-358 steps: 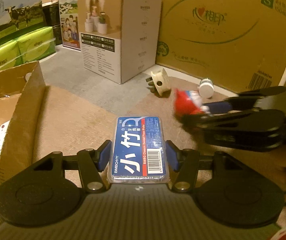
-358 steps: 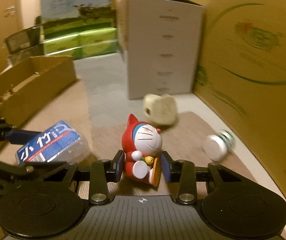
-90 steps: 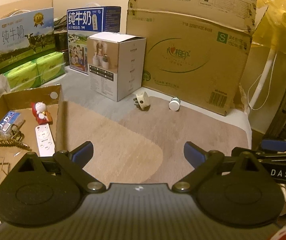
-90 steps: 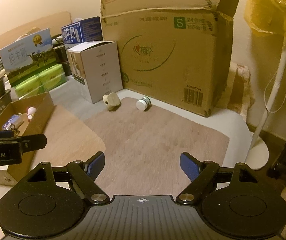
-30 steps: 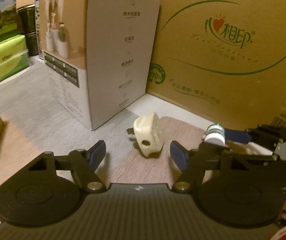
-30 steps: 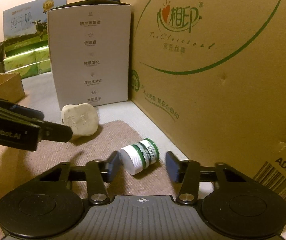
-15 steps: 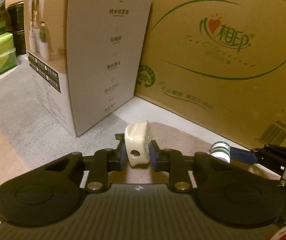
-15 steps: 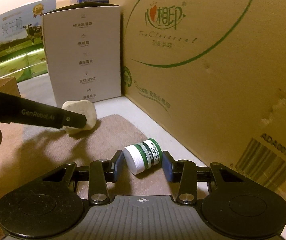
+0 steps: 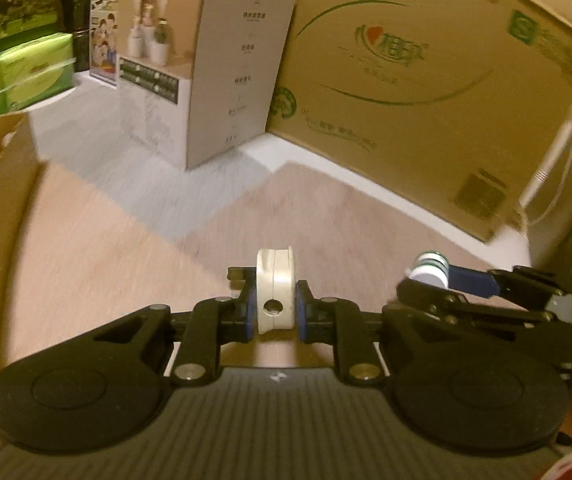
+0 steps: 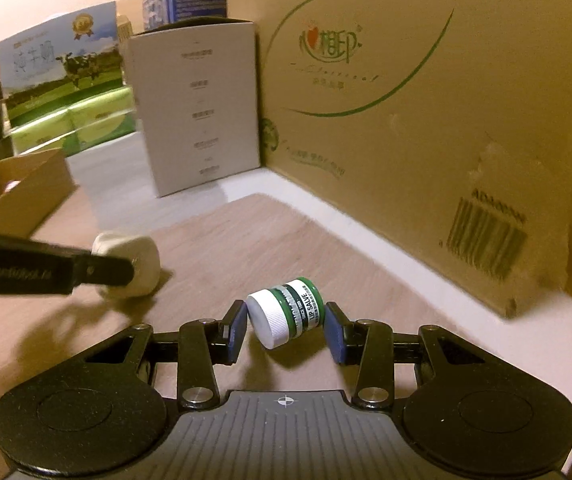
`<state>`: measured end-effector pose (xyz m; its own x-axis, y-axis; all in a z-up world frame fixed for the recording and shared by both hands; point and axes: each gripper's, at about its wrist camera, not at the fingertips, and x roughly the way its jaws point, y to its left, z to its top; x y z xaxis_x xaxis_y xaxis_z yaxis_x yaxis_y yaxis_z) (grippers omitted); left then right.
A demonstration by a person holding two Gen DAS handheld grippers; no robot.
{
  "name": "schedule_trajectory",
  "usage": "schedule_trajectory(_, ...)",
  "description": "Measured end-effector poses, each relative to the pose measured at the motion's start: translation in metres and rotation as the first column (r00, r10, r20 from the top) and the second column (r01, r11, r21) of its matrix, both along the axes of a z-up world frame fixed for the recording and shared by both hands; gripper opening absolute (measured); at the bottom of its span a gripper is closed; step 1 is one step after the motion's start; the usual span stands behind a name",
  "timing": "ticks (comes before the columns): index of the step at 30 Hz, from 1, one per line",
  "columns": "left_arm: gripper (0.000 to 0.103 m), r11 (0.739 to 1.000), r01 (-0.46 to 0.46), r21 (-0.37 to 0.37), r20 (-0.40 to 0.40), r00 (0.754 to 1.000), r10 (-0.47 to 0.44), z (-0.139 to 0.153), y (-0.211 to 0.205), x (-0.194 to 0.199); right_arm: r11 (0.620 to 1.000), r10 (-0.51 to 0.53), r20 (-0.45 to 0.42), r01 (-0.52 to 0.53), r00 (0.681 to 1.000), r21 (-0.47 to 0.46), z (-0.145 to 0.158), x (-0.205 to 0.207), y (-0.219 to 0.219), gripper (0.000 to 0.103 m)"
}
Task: Organize rigid objects
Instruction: 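Carry the plug adapter and bottle toward the cardboard tray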
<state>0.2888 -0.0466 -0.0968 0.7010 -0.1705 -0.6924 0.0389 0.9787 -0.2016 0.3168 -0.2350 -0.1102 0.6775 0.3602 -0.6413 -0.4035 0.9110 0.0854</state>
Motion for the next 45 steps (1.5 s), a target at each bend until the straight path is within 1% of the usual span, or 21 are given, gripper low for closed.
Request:
schedule_trajectory(5,0.017,1.0,0.018,0.021,0.006,1.0,-0.018,0.016,0.001,-0.057,1.0,-0.009,-0.017,0.009,1.0,-0.014,0.011,-0.046,0.007,0.042)
schedule_trajectory(13,0.017,0.999,0.033,0.031,0.007,0.999,-0.034,0.031,0.013,-0.129,0.999,-0.032,-0.034,0.032,0.999,0.001,0.03,-0.112,0.019,0.042)
schedule_trajectory(17,0.017,0.999,0.027,0.023,0.015,1.0,-0.027,0.04,0.023,-0.159,0.999,-0.046,-0.049,0.047,0.998,0.006,0.038,-0.147,0.025,0.042)
schedule_trajectory(22,0.017,1.0,0.018,0.008,0.025,1.0,-0.018,0.051,0.035,-0.191,0.999,-0.053,-0.068,0.053,0.996,-0.003,0.045,-0.179,0.036,0.042)
schedule_trajectory(29,0.017,1.0,0.004,0.011,0.036,0.999,-0.005,0.061,0.055,-0.222,0.999,-0.038,-0.076,0.037,0.996,-0.011,0.054,-0.209,0.053,0.042)
schedule_trajectory(31,0.017,1.0,-0.01,0.001,0.037,0.999,0.01,0.063,0.064,-0.23,1.0,-0.026,-0.075,0.025,0.997,-0.008,0.056,-0.215,0.059,0.042)
schedule_trajectory(36,0.017,0.999,-0.054,0.009,0.042,0.998,0.053,0.068,0.09,-0.248,1.0,0.024,-0.067,-0.025,0.997,-0.004,0.062,-0.228,0.081,0.042)
schedule_trajectory(45,0.017,0.989,-0.145,0.039,0.06,0.988,0.143,0.077,0.137,-0.273,0.993,0.119,-0.039,-0.119,0.992,0.003,0.074,-0.237,0.124,0.042)
